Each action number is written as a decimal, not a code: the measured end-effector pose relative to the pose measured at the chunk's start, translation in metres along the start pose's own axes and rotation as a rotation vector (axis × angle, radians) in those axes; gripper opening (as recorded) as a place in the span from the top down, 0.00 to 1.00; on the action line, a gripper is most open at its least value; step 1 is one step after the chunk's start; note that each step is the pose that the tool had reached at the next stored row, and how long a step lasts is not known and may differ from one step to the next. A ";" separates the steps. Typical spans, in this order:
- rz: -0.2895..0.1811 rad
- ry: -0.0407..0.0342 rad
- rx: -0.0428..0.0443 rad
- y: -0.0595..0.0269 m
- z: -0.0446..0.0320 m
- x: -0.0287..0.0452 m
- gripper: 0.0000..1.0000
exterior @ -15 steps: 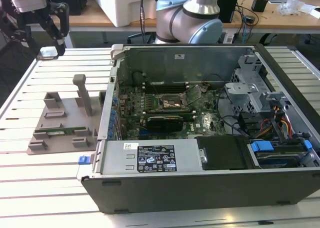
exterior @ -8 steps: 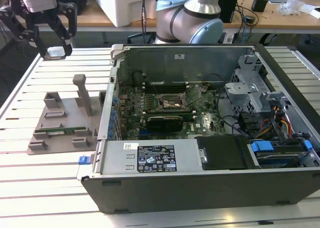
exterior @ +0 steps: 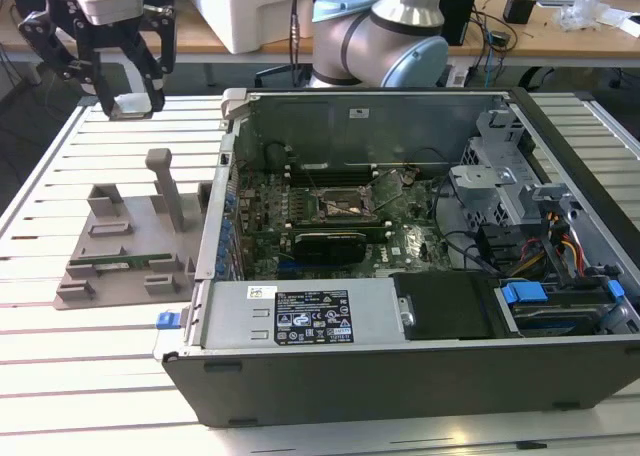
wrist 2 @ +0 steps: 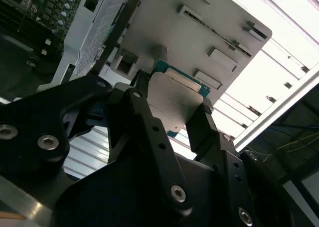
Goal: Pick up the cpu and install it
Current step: 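Pick up the cpu and move it towards the insertion slot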
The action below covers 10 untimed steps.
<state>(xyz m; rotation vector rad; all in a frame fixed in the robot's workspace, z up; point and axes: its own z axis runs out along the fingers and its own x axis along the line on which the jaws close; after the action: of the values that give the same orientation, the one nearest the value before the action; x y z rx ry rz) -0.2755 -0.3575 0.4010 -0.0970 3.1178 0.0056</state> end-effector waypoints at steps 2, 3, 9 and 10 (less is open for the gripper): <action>0.000 0.0001 0.0000 -0.0004 0.0002 -0.0060 0.45; 0.000 0.0000 0.0000 -0.0005 0.0004 -0.0081 0.45; 0.000 0.0001 0.0003 -0.0018 0.0014 -0.0311 0.45; 0.000 0.0001 0.0003 -0.0020 0.0016 -0.0340 0.45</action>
<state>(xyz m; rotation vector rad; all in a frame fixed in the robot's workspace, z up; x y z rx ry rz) -0.2414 -0.3574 0.4002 -0.0968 3.1179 0.0052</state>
